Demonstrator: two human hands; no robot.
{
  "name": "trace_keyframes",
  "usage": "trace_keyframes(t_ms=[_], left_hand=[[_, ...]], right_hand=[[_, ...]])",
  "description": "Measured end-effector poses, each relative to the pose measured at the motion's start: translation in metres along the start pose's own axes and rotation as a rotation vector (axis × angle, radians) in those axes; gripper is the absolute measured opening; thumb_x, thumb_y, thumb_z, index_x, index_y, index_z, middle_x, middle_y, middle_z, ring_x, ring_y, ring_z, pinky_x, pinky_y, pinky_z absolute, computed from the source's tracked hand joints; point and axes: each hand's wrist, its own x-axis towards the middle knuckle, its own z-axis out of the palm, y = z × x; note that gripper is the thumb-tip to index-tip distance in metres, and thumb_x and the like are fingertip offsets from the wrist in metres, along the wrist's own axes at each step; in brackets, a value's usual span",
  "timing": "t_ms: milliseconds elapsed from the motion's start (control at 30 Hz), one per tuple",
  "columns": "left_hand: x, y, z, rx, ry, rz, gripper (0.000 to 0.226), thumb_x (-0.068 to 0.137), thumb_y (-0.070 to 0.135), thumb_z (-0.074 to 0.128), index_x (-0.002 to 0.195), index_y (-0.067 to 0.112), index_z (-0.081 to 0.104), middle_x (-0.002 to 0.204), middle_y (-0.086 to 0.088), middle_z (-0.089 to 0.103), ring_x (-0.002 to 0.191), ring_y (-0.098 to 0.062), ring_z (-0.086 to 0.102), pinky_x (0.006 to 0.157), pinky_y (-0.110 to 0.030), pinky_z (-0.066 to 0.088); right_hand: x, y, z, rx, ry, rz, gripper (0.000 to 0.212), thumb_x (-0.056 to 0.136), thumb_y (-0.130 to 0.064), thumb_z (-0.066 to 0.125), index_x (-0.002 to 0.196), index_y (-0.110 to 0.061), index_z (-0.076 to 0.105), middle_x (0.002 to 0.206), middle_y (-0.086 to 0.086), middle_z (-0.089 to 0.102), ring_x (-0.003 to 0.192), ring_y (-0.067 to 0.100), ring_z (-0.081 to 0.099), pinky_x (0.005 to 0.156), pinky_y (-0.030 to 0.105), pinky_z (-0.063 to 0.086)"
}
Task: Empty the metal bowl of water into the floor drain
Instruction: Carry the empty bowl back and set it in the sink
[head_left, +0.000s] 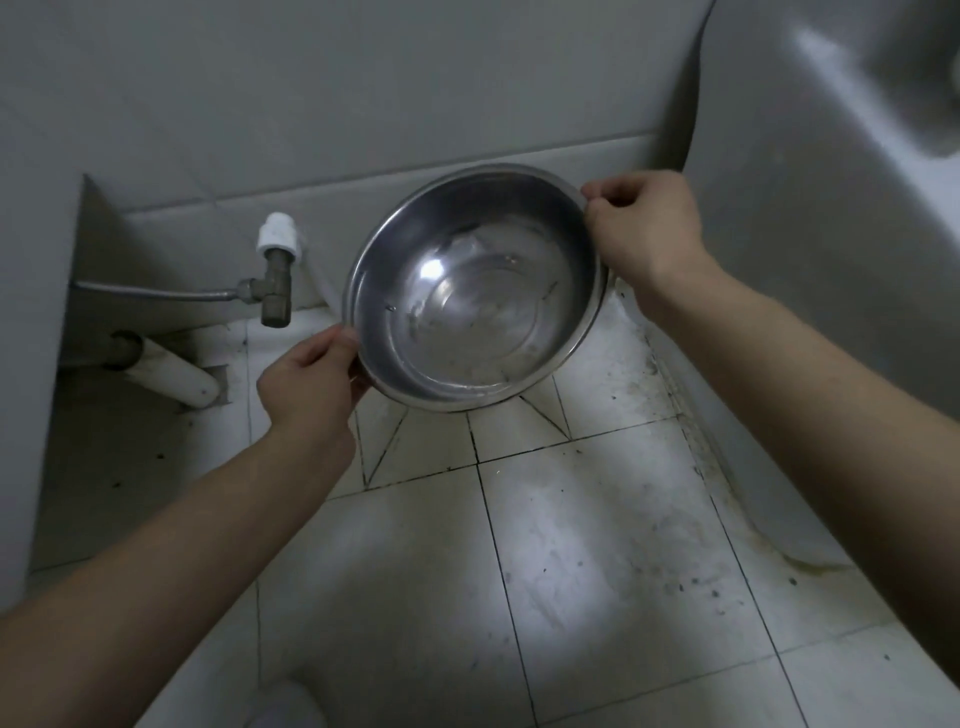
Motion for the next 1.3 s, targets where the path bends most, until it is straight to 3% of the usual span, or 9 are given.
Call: trace_keyframes(t_ms=[233, 433, 567, 667, 733, 833, 967, 1167, 1300], left_hand=[[-0.013, 0.024, 0.010, -0.046, 0.025, 0.070, 0.010, 0.093, 0.005, 0.070, 0.087, 0.013, 0.071, 0.088, -0.004, 0.075, 0.069, -0.011, 0.070, 0.070, -0.025, 0.061], [-0.022, 0.046, 0.018, -0.038, 0.024, 0.129, 0.022, 0.092, 0.009, 0.072, 0.113, 0.005, 0.073, 0.096, -0.006, 0.075, 0.070, -0.009, 0.068, 0.077, -0.029, 0.063], [-0.032, 0.060, 0.021, -0.044, 0.024, 0.144, 0.028, 0.093, 0.010, 0.072, 0.120, 0.005, 0.070, 0.104, -0.007, 0.074, 0.081, -0.012, 0.067, 0.084, -0.032, 0.062], [-0.041, 0.072, 0.024, -0.055, 0.037, 0.135, 0.028, 0.092, 0.010, 0.072, 0.120, 0.004, 0.071, 0.092, -0.001, 0.073, 0.074, -0.008, 0.066, 0.086, -0.031, 0.061], [-0.048, 0.081, 0.027, -0.048, 0.042, 0.120, 0.027, 0.093, 0.009, 0.071, 0.119, 0.004, 0.072, 0.095, -0.001, 0.074, 0.076, -0.009, 0.067, 0.088, -0.033, 0.061], [-0.057, 0.093, 0.028, -0.060, 0.050, 0.117, 0.011, 0.092, 0.008, 0.072, 0.102, 0.011, 0.075, 0.118, -0.009, 0.074, 0.095, -0.016, 0.072, 0.084, -0.031, 0.063], [-0.074, 0.112, 0.028, -0.079, 0.021, 0.103, 0.021, 0.092, 0.009, 0.072, 0.113, 0.008, 0.074, 0.137, -0.008, 0.066, 0.121, -0.021, 0.066, 0.091, -0.034, 0.060], [-0.109, 0.146, 0.038, -0.041, 0.046, 0.073, 0.022, 0.092, 0.008, 0.072, 0.114, 0.004, 0.073, 0.125, -0.010, 0.072, 0.113, -0.022, 0.070, 0.097, -0.038, 0.058], [-0.138, 0.176, 0.044, 0.014, 0.037, 0.073, 0.029, 0.092, 0.013, 0.073, 0.119, 0.002, 0.072, 0.122, -0.019, 0.072, 0.106, -0.027, 0.070, 0.103, -0.051, 0.052]], right_hand=[[0.003, -0.003, -0.014, 0.045, 0.026, -0.010, 0.026, 0.092, -0.013, 0.059, 0.109, -0.011, 0.079, 0.099, -0.006, 0.072, 0.101, 0.009, 0.068, 0.090, 0.020, 0.051], [0.006, 0.001, -0.022, 0.073, 0.047, 0.028, 0.022, 0.094, -0.015, 0.064, 0.100, 0.001, 0.077, 0.109, 0.018, 0.077, 0.108, 0.026, 0.071, 0.077, 0.021, 0.047], [-0.001, -0.003, -0.031, 0.095, 0.003, 0.077, 0.020, 0.096, -0.016, 0.064, 0.105, -0.004, 0.077, 0.110, 0.012, 0.076, 0.100, 0.022, 0.070, 0.074, 0.020, 0.047], [-0.007, -0.008, -0.038, 0.104, -0.013, 0.102, 0.010, 0.095, -0.016, 0.066, 0.096, -0.012, 0.076, 0.097, 0.005, 0.071, 0.088, 0.016, 0.063, 0.064, 0.016, 0.046], [-0.010, -0.014, -0.042, 0.120, -0.011, 0.112, 0.006, 0.093, -0.014, 0.069, 0.090, -0.017, 0.073, 0.092, 0.001, 0.068, 0.090, 0.017, 0.065, 0.076, 0.021, 0.048], [-0.014, -0.022, -0.050, 0.141, -0.002, 0.136, 0.015, 0.092, -0.013, 0.070, 0.080, -0.022, 0.068, 0.093, 0.001, 0.070, 0.095, 0.015, 0.066, 0.091, 0.024, 0.049], [-0.027, -0.037, -0.071, 0.142, -0.013, 0.190, 0.012, 0.090, -0.015, 0.069, 0.099, -0.010, 0.077, 0.096, 0.003, 0.076, 0.099, 0.019, 0.071, 0.101, 0.039, 0.056], [-0.050, -0.065, -0.107, 0.153, 0.011, 0.235, 0.012, 0.091, -0.013, 0.067, 0.098, -0.015, 0.076, 0.080, -0.004, 0.070, 0.090, 0.018, 0.070, 0.097, 0.043, 0.058], [-0.063, -0.089, -0.135, 0.146, 0.046, 0.251, 0.012, 0.090, -0.012, 0.065, 0.089, -0.019, 0.074, 0.076, -0.008, 0.069, 0.085, 0.015, 0.069, 0.097, 0.042, 0.058]])
